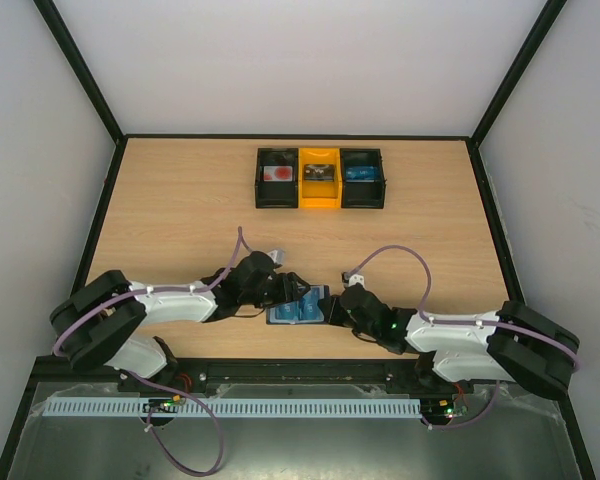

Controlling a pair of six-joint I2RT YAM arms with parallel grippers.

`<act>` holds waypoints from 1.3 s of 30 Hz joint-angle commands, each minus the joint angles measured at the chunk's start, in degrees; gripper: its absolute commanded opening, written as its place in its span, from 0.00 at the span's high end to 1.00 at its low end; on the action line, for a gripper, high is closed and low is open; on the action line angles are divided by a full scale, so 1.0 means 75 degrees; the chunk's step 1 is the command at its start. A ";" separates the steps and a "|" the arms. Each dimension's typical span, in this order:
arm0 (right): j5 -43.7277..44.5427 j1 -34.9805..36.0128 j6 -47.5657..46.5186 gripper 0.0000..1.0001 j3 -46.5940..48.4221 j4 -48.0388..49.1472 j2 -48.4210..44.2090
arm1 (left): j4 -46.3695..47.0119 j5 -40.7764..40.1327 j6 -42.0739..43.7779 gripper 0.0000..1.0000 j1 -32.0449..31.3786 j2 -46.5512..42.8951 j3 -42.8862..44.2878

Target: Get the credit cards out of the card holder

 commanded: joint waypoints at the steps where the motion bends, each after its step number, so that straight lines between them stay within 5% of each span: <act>1: 0.0091 0.0035 0.0077 0.91 0.0029 0.0186 0.0156 | -0.0132 -0.0128 0.0123 0.37 0.0037 0.0106 -0.0102; 21: 0.0103 0.0038 0.0076 0.94 -0.0305 0.0143 0.0781 | 0.0088 -0.0022 0.0100 0.50 0.0035 0.0734 -0.0001; 39: 0.0167 0.0040 0.0164 0.95 -0.0480 0.0364 0.0721 | 0.0690 0.0272 -0.0045 0.80 0.0022 0.0924 -0.0124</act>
